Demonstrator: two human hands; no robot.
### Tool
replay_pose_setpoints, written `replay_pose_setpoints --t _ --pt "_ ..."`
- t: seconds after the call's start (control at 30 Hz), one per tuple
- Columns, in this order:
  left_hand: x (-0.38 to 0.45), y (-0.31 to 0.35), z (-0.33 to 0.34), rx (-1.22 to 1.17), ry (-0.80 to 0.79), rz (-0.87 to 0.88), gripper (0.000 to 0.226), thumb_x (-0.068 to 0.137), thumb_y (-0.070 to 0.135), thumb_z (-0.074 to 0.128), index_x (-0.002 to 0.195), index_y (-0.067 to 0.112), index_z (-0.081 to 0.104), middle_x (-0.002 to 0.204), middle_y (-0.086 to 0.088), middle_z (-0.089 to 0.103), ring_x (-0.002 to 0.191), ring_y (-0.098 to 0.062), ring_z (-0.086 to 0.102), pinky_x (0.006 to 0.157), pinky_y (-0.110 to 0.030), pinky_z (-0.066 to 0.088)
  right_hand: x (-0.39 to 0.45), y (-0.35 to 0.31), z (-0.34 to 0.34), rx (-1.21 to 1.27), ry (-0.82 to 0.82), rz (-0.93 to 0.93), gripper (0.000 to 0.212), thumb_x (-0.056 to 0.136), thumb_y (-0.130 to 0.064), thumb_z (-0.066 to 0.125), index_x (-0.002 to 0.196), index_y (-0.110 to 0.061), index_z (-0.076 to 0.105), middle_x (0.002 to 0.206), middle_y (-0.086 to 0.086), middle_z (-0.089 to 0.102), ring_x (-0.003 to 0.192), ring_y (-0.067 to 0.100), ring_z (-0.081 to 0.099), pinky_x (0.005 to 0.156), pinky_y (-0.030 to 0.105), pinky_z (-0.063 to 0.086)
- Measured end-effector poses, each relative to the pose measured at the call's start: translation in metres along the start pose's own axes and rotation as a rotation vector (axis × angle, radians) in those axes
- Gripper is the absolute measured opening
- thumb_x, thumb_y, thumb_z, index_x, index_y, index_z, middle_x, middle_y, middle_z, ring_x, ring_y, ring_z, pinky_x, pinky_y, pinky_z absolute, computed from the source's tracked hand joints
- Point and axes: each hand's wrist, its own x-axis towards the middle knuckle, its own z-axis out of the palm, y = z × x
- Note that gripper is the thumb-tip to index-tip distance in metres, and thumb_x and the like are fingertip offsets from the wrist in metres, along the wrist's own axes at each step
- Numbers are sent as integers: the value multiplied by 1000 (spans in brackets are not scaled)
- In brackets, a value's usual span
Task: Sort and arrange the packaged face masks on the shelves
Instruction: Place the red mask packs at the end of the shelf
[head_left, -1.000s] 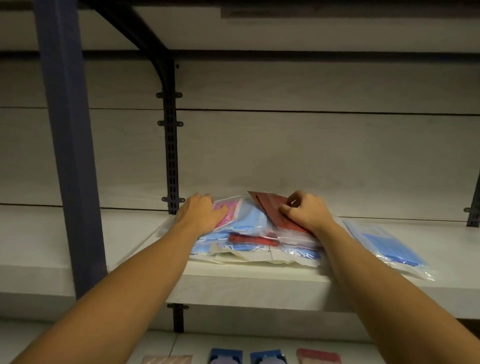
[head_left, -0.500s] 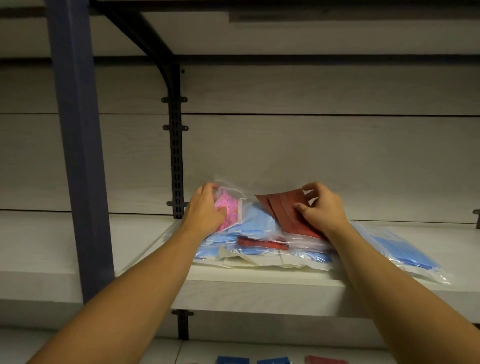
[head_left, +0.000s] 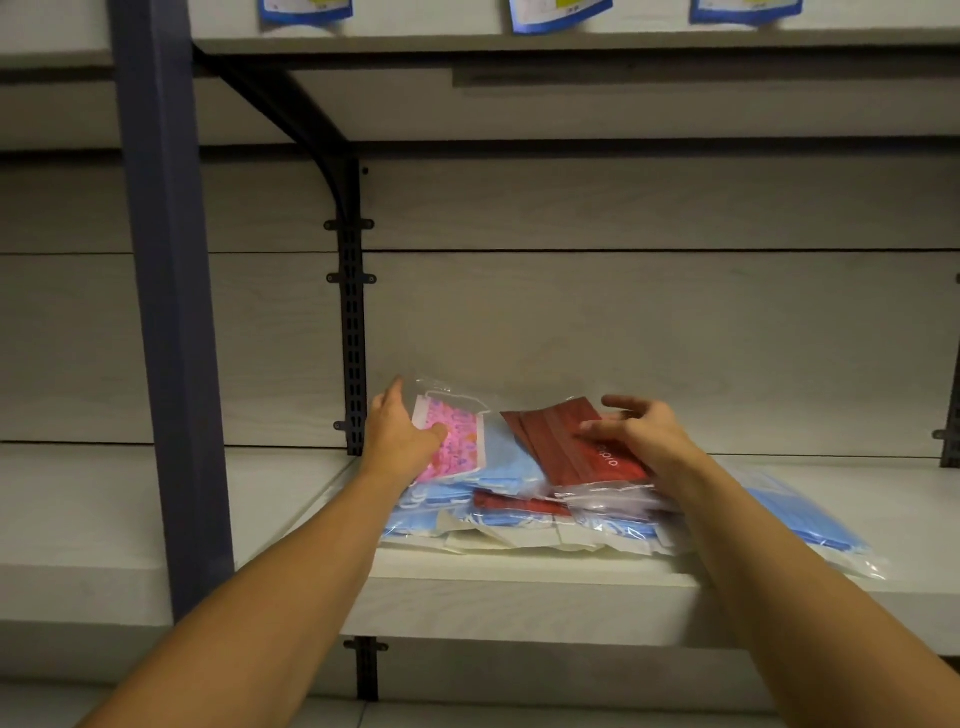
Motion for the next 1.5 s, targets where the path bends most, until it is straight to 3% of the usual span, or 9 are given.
replay_pose_setpoints --t 0.23,0.3,0.4,0.53,0.77,0.97,1.1,1.33,1.5 --pt "-18 16 -14 -75 55 -56 86 83 8 81 155 10 34 150 -9 44 120 -25 60 99 -38 53 5 3 -1 115 -133 -13 49 81 18 68 125 -2 62 108 23 71 80 29 74 68 38 62" --pt "-28 18 -18 -120 83 -78 53 80 5 83 128 9 63 131 -9 62 102 -21 67 85 -32 58 3 3 1 64 -136 -2 39 81 16 70 115 -3 69 98 19 75 79 30 74 67 38 62" --pt "-48 28 -31 -251 86 -162 22 80 1 80 94 14 71 105 -11 73 83 -23 73 74 -38 62 -3 -2 3 65 -110 -43 28 82 13 70 105 -3 72 89 14 73 74 27 71 69 37 61" --pt "-78 55 -55 -377 54 -178 27 81 -6 73 102 9 69 106 -21 71 87 -35 73 78 -59 59 -12 -10 5 109 -118 -105 25 85 11 66 95 -11 73 88 15 72 74 27 67 78 44 59" --pt "-136 97 -100 -277 104 -68 16 91 6 65 99 20 64 95 -3 74 76 -20 76 67 -42 64 -36 -37 11 150 -129 -191 34 80 21 56 80 -12 62 76 12 64 48 12 60 41 20 47" --pt "-181 92 -150 -377 252 -68 19 93 9 70 104 21 62 93 -2 77 76 -15 76 59 -30 61 -84 -53 48 292 -315 -245 25 84 14 66 90 -9 67 83 11 69 64 18 69 70 37 61" --pt "-204 76 -192 -394 378 -75 27 90 6 73 115 11 65 99 -3 78 84 -15 76 63 -27 61 -122 -57 87 292 -420 -289 17 86 5 71 93 -9 73 97 17 74 93 32 72 88 45 59" --pt "-244 35 -272 -339 477 -133 19 91 10 73 110 11 70 99 -3 78 88 -18 76 71 -38 64 -191 -47 181 253 -551 -330 18 88 -3 73 92 -20 73 79 -3 76 79 14 75 71 29 60" --pt "-262 0 -336 -274 538 -136 18 91 11 73 108 14 71 96 0 78 84 -14 76 61 -27 61 -232 -34 253 305 -560 -263 19 87 -5 75 102 -17 73 88 3 75 79 15 75 70 29 62"
